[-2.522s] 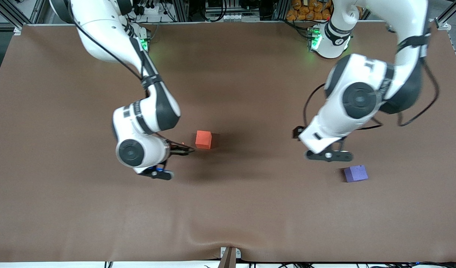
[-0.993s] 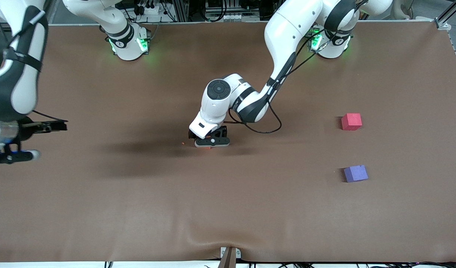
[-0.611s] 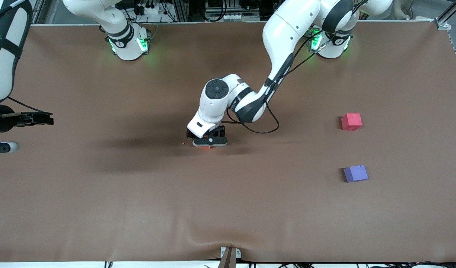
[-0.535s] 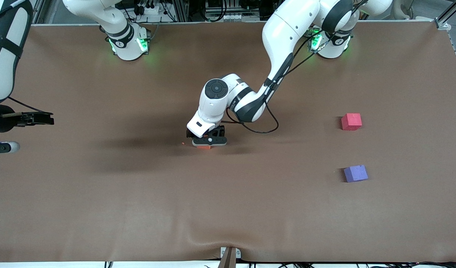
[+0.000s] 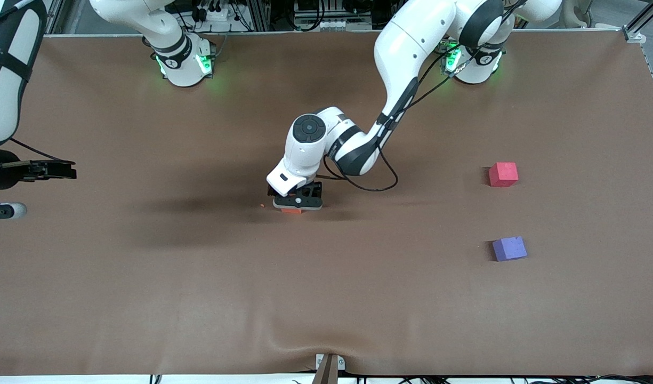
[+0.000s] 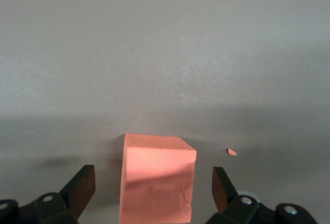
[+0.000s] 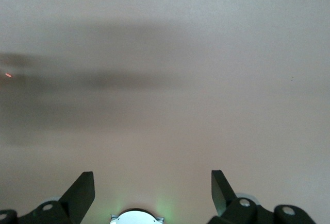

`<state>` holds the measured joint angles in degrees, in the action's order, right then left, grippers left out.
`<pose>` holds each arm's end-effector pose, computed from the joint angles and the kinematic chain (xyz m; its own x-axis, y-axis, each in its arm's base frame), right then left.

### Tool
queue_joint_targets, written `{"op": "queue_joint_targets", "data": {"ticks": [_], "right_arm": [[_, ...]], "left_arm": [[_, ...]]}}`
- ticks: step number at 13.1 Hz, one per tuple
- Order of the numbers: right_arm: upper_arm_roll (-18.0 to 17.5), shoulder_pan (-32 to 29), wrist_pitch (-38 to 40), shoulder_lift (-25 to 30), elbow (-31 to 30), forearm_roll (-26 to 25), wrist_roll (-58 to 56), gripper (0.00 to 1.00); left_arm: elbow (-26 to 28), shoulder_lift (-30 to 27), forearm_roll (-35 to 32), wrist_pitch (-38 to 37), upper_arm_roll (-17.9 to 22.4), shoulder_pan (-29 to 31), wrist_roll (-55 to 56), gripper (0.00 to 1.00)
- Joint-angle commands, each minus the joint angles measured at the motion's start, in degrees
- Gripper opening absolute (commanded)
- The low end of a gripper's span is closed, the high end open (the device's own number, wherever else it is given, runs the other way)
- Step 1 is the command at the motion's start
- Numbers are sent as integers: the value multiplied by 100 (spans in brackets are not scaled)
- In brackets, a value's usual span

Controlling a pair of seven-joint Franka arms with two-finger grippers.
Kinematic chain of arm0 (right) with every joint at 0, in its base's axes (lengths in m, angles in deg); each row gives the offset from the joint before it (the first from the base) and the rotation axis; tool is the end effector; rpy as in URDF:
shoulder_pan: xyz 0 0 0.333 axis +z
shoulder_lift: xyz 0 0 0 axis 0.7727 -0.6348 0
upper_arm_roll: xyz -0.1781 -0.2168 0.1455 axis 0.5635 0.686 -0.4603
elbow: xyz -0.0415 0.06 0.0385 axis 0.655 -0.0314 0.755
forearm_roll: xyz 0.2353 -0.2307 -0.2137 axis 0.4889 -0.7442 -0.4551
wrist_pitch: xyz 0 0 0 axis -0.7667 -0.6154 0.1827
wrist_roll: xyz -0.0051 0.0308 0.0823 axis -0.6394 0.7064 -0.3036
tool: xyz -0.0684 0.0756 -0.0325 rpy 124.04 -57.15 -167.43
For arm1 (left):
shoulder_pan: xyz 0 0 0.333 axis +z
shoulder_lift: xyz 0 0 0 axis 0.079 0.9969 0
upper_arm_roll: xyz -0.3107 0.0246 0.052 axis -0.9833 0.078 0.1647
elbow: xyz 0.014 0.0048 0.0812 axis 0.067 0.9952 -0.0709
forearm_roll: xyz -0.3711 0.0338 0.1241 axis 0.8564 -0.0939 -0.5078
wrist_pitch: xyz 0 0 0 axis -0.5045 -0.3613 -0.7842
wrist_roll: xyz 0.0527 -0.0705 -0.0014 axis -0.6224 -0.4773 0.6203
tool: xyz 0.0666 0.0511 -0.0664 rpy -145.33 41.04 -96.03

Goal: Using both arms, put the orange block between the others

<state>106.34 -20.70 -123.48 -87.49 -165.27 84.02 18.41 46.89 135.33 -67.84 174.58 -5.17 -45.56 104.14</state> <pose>0.6193 -0.0727 0.5227 0.9575 0.0689 -0.2801 0.0629 -0.9976 -0.0301 0.4966 -0.6096 0.2290 0.9907 0.0066 0.1357 -0.0249 -0.9731 0.2291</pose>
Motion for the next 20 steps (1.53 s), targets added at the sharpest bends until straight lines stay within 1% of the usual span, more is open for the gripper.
{"op": "queue_joint_targets", "data": {"ticks": [1,2,3,4,6,7,9,10,11,12,13,14,16,18,19,20], "right_arm": [[-1321,-1165,23,397,88,-127,84,100],[-1971,-1745,5,529,105,-293,93,100],[-2639,-2255,-143,687,97,-590,111,100],[-3324,-2722,-327,871,-8,-863,354,100],[-4713,-3610,-687,1170,-411,-1242,1162,100],[-5059,-3814,-846,1337,-674,-1409,1400,100],[-5107,-3764,-1224,1767,-1359,-1420,1482,100],[-5089,-3642,-1252,1839,-1440,-1428,1491,100],[-5089,-3571,-1208,1909,-1432,-1428,1491,100],[-5089,-3562,-1182,2023,-1432,-1428,1552,100],[-5124,-3518,-1147,2111,-1424,-1428,1778,100],[-5124,-3509,-1077,2208,-1415,-1428,2033,100],[-5098,-3509,-883,2235,-1354,-1428,2079,100],[-5080,-3448,-900,2244,-1353,-1428,2088,100],[-5019,-3317,-900,2261,-1345,-1428,2088,100],[-4836,-3159,-883,2314,-1345,-1420,2097,100]], "left_arm": [[-216,180,101,112,96,-106,-205,100],[-199,180,93,112,96,-106,-328,100],[-198,223,93,112,96,-106,-364,100],[-216,293,93,129,105,-106,-364,100],[-198,303,93,164,96,-132,-338,100],[-198,329,101,164,96,-176,-329,100],[-198,373,93,173,96,-185,-320,98],[-198,373,93,173,96,-176,-338,79],[-198,417,93,182,96,-176,-373,49],[-198,460,101,304,96,-176,-356,23],[-190,452,93,357,96,-185,-355,9],[-181,426,84,358,96,-176,-364,0],[-128,277,66,358,218,-150,-329,0],[-24,-47,93,297,272,-106,-242,0],[82,-353,58,79,290,25,-119,0],[74,-652,57,-385,290,165,-83,0]]}}
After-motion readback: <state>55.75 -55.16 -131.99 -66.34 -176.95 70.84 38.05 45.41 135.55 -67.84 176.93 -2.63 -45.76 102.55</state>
